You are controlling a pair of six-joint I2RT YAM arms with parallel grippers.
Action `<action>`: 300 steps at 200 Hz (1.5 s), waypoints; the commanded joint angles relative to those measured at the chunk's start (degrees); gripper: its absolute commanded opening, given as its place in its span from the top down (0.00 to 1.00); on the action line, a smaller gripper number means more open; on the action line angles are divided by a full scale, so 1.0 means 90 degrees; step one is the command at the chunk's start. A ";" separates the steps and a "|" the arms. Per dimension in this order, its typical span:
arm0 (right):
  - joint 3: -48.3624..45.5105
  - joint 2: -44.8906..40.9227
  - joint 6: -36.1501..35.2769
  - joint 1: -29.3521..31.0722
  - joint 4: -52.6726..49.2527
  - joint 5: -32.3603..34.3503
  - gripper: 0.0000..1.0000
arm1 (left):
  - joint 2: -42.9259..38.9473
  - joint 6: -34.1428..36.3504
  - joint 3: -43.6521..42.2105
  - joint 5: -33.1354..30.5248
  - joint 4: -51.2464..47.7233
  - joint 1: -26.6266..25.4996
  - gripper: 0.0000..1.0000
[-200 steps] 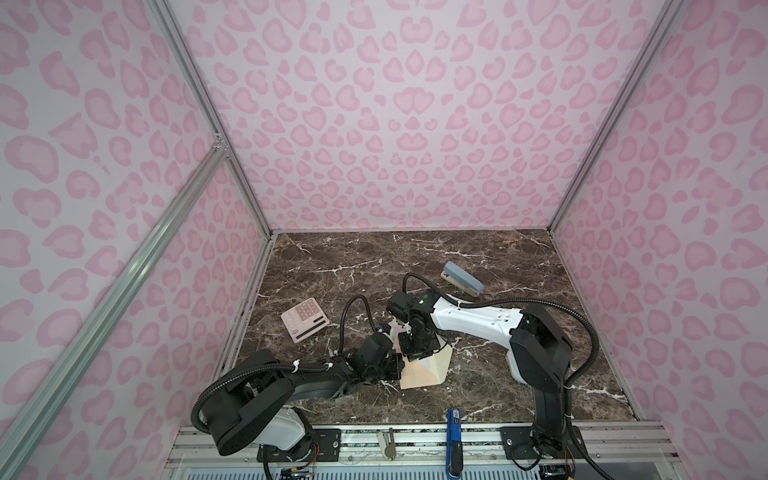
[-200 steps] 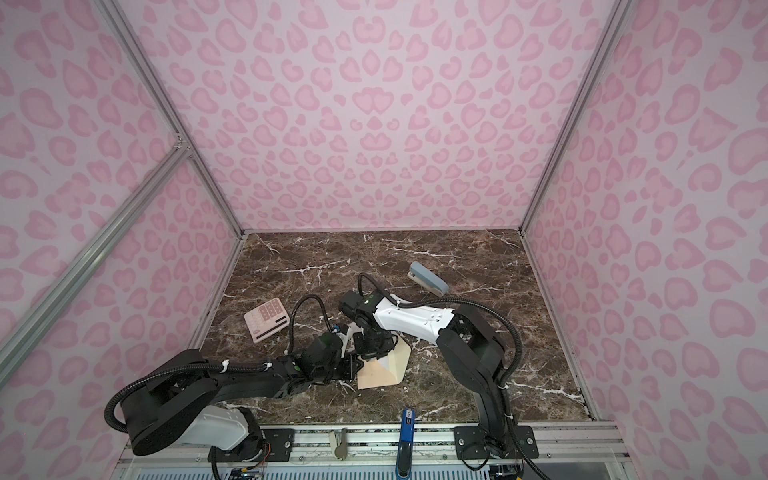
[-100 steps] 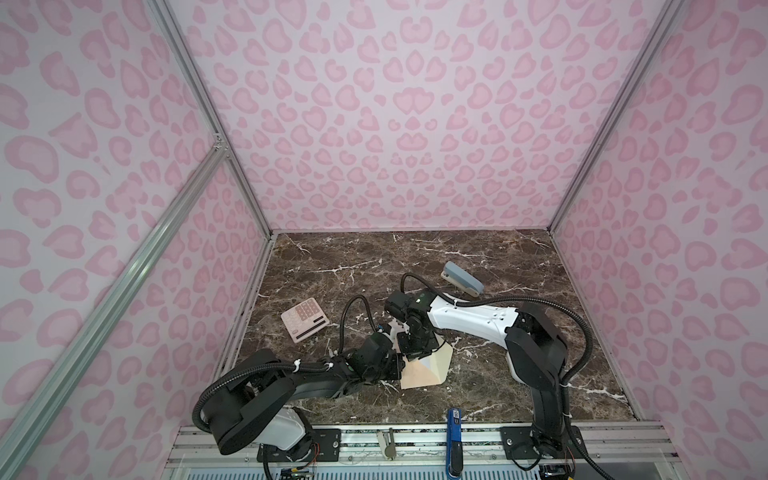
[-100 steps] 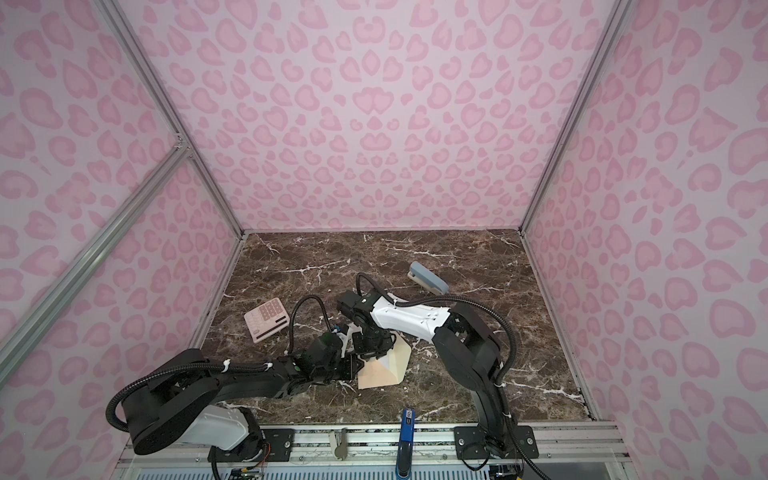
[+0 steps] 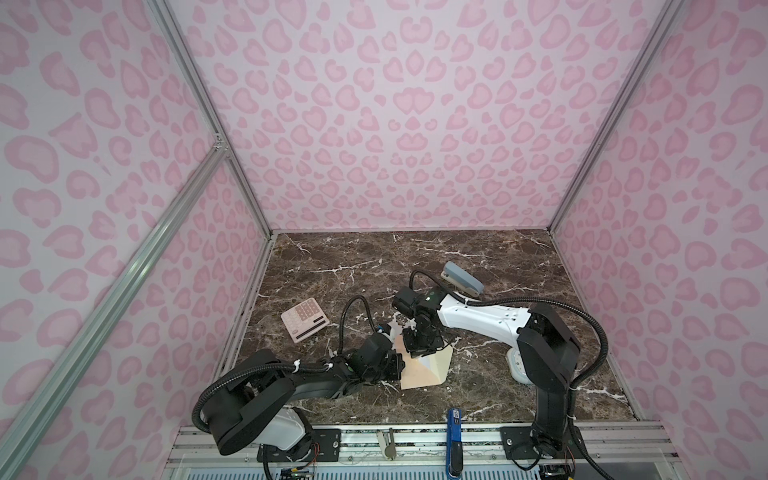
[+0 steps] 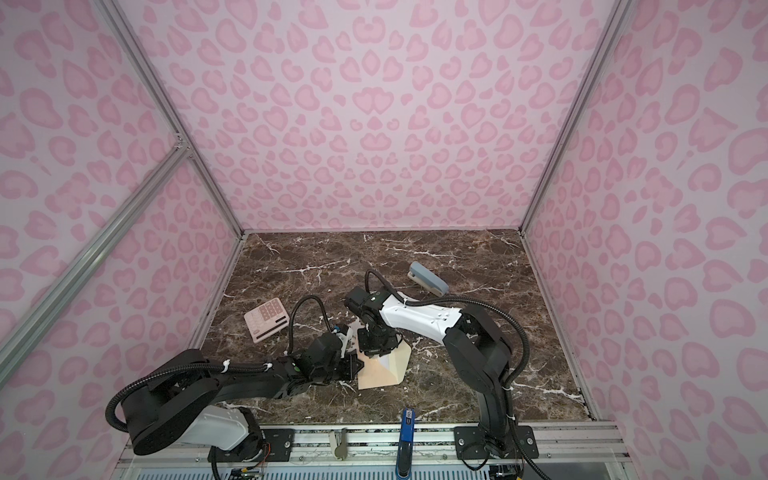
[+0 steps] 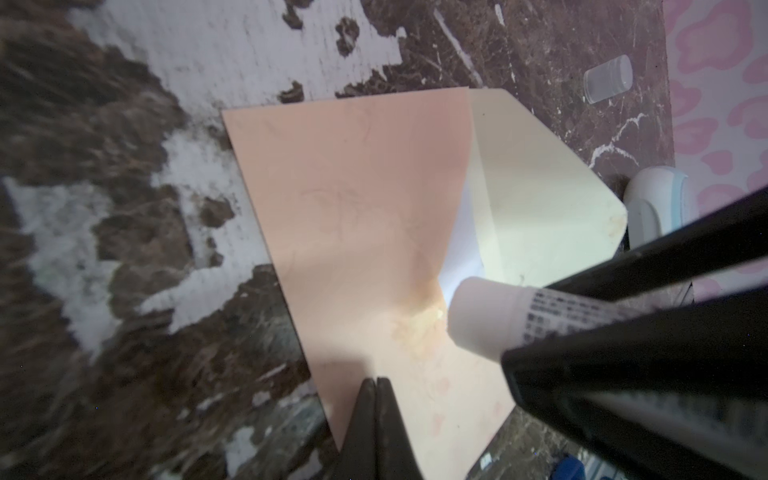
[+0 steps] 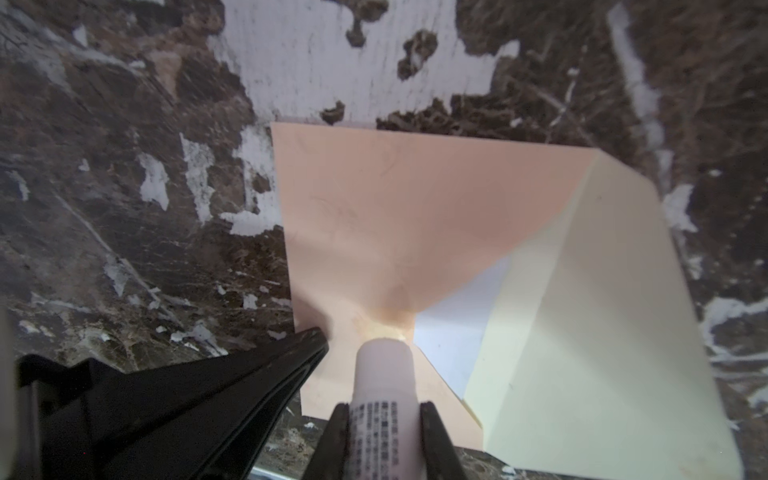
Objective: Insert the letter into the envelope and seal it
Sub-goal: 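Press and rub the glue stick along the flap crease with the right gripper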
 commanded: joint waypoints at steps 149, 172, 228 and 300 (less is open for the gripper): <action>0.0163 0.0674 -0.0032 0.0107 -0.0243 0.0105 0.94 | 0.0064 -0.0026 -0.0011 0.0100 -0.0198 -0.0005 0.96; 0.0197 0.0759 -0.0050 0.0116 -0.0362 0.0238 0.94 | 0.0062 -0.0015 -0.0003 0.0097 -0.0207 0.0001 0.96; 0.0476 0.0978 -0.0132 0.0171 -0.0671 0.0536 0.94 | 0.0096 -0.0015 0.0022 0.0131 -0.0173 0.0001 0.96; 0.0537 0.1121 -0.0211 0.0190 -0.0907 0.0790 0.95 | 0.0122 -0.0017 0.0044 0.0149 -0.0169 -0.0001 0.96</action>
